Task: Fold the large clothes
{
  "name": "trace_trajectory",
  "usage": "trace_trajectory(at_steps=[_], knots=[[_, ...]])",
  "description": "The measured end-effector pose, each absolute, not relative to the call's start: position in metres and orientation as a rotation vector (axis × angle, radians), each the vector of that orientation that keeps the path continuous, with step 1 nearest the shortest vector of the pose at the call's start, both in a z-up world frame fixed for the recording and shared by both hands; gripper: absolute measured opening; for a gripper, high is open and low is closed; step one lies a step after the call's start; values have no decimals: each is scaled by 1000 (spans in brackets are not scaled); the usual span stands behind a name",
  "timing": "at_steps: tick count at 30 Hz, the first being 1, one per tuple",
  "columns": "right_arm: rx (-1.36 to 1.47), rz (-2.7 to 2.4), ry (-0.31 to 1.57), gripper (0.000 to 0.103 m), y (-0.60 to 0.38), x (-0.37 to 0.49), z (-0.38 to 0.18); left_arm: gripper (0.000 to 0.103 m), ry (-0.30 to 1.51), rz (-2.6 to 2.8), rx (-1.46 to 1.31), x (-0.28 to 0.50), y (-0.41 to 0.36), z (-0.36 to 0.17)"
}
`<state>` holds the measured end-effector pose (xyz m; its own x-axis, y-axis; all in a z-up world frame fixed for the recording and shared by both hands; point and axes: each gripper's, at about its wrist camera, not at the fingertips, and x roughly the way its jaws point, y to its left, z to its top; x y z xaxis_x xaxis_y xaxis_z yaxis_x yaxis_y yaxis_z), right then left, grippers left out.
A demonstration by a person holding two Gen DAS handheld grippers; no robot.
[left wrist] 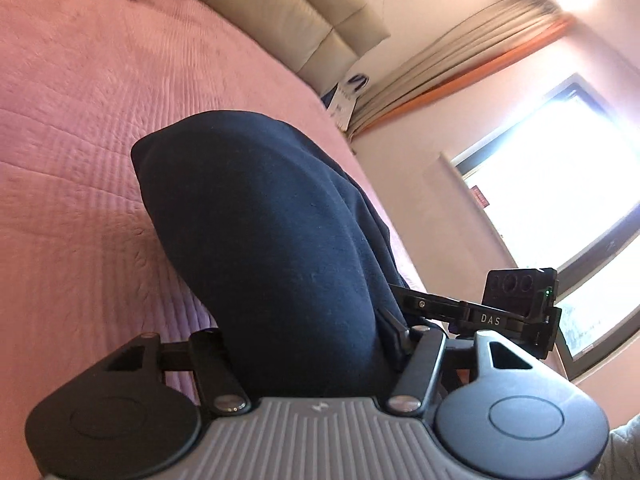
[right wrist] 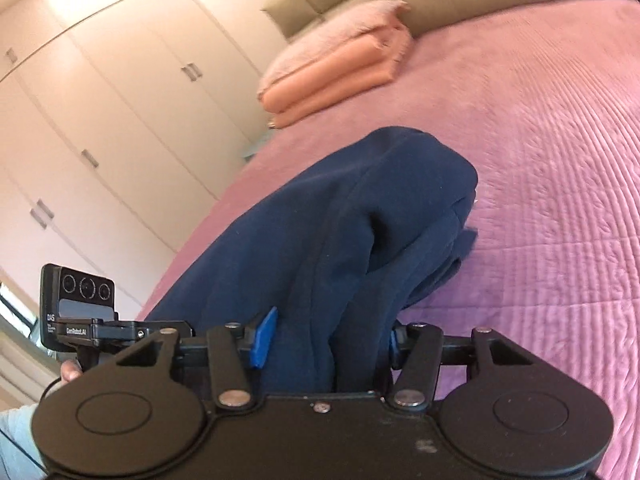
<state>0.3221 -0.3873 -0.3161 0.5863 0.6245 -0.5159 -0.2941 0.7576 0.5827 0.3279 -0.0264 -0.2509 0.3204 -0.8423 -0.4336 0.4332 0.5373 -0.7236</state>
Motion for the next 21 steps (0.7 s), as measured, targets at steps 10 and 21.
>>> trace_trajectory(at_steps=[10, 21], knots=[[457, 536, 817, 65, -277, 193, -293, 63, 930, -885, -443, 207, 74, -224], [555, 376, 1004, 80, -237, 150, -373, 78, 1103, -781, -571, 172, 141, -334]])
